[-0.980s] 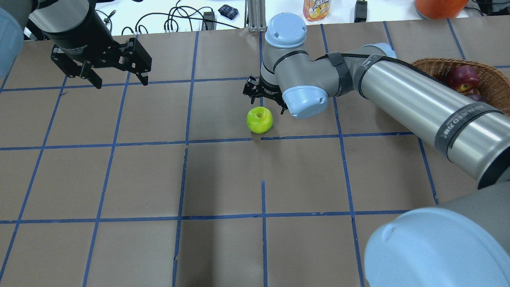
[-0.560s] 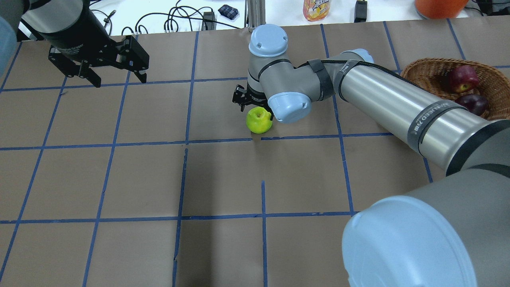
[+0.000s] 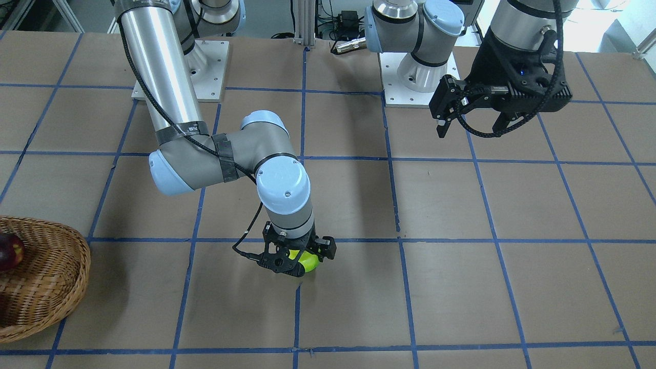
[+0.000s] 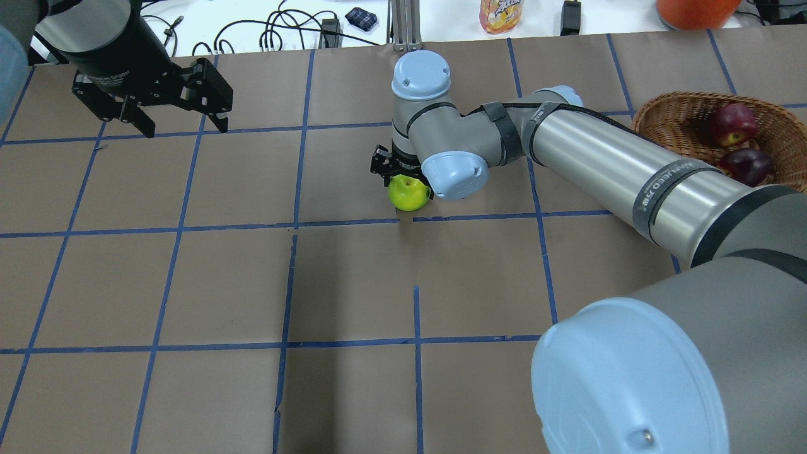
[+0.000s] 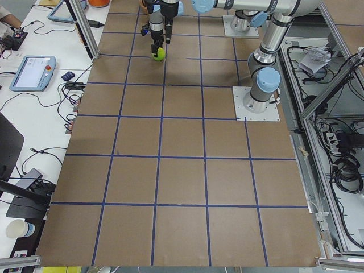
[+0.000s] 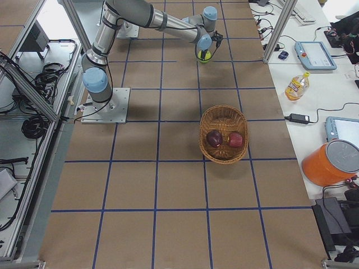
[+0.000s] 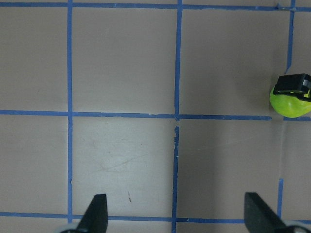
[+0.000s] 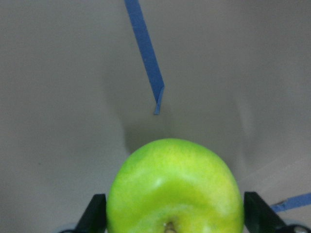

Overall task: Put all apples into basket
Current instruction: 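Grasp the green apple with the right gripper and lift it, then carry the green apple over the basket and release it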

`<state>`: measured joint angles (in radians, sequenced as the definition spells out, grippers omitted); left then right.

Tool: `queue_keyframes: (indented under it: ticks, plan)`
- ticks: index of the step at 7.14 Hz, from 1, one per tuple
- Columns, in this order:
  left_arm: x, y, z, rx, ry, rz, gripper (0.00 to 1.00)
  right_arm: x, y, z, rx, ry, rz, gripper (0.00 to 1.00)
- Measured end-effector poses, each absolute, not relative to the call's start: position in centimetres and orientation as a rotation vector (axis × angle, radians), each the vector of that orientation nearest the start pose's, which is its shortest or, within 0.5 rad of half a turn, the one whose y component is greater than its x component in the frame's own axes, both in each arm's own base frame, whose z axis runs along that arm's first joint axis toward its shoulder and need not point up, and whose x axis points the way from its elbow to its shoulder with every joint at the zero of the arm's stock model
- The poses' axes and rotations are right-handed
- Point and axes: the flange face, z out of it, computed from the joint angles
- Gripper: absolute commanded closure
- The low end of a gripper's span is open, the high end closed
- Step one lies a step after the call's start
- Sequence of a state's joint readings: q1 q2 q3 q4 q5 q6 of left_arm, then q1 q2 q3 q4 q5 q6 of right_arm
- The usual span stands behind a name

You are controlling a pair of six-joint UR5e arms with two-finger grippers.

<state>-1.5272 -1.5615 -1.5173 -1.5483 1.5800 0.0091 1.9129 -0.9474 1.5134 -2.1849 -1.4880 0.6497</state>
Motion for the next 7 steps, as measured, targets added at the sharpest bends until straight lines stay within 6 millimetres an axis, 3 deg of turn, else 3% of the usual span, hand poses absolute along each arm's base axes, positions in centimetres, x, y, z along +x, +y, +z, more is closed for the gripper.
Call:
queue_keyframes:
  ticks: [1,2,4,5,6,7]
  plan:
    - [-11.1,-50.1,52.1,-0.054,3.127,-0.134,0.00,36.3,-59.7,20.2,0.461,3.008,-0.003,0.83]
    - [-11.1,-50.1,52.0,-0.054,3.127,-0.137,0.00,36.4,-59.9,20.4,0.455,3.001,-0.007,0.96]
    - [-11.0,-50.2,52.1,-0.056,3.128,-0.142,0.00,36.2,-60.9,22.9,0.456,2.991,-0.042,0.97]
    - [-10.9,-50.3,52.2,-0.058,3.128,-0.147,0.00,34.9,-61.8,26.1,0.438,3.005,-0.037,0.97]
    - [-10.9,-50.3,52.2,-0.059,3.128,-0.147,0.00,31.7,-63.0,30.0,0.398,3.040,-0.012,0.97]
    - [-10.8,-50.4,52.2,-0.060,3.127,-0.148,0.00,27.0,-64.3,33.4,0.371,3.081,0.005,0.96]
